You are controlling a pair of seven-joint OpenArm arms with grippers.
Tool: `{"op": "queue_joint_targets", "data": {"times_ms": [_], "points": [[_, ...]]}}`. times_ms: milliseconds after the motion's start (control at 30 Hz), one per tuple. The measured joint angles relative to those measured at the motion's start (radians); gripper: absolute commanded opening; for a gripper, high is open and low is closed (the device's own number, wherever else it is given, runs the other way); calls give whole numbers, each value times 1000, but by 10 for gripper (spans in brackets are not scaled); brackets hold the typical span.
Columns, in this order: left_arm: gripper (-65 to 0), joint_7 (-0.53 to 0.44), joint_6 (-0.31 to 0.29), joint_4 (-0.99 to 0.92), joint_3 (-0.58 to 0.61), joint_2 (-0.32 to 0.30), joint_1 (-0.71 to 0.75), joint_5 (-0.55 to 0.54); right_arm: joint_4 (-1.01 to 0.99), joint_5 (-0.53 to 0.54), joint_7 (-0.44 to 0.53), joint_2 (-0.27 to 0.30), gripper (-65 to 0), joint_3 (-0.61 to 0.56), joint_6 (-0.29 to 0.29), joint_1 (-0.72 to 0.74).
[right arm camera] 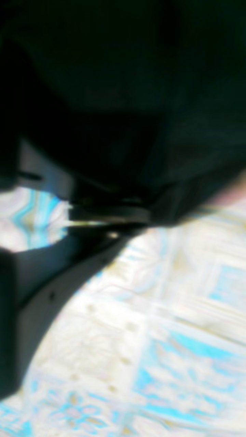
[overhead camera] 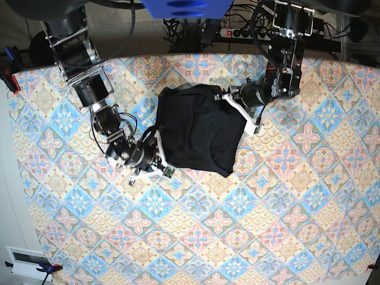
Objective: Layout the t-shirt on the table in an organized manner, then fold the t-shirt properly
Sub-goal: 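Press and square the bundle with both grippers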
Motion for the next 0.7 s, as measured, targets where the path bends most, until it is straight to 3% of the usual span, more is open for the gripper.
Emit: {"op": "queue_joint_targets", "data": {"times_ms": [267,433,600,700], "points": [[-650,-24,14,-129,3,-5,-161,32,212,26,-62,95,-634,2,23,-133],[-650,-105,23,-217,6,3,-246,36,339,7,-124,122,-634,-1,23,-217],[-650,-104,22,-193,-17,15,-272,27,409,11,-140,126,-634,5,32,-264],[-650,-112,21,-127,-110,14,-250,-28,427,27,-135,112,-634,118,43,-268]]}}
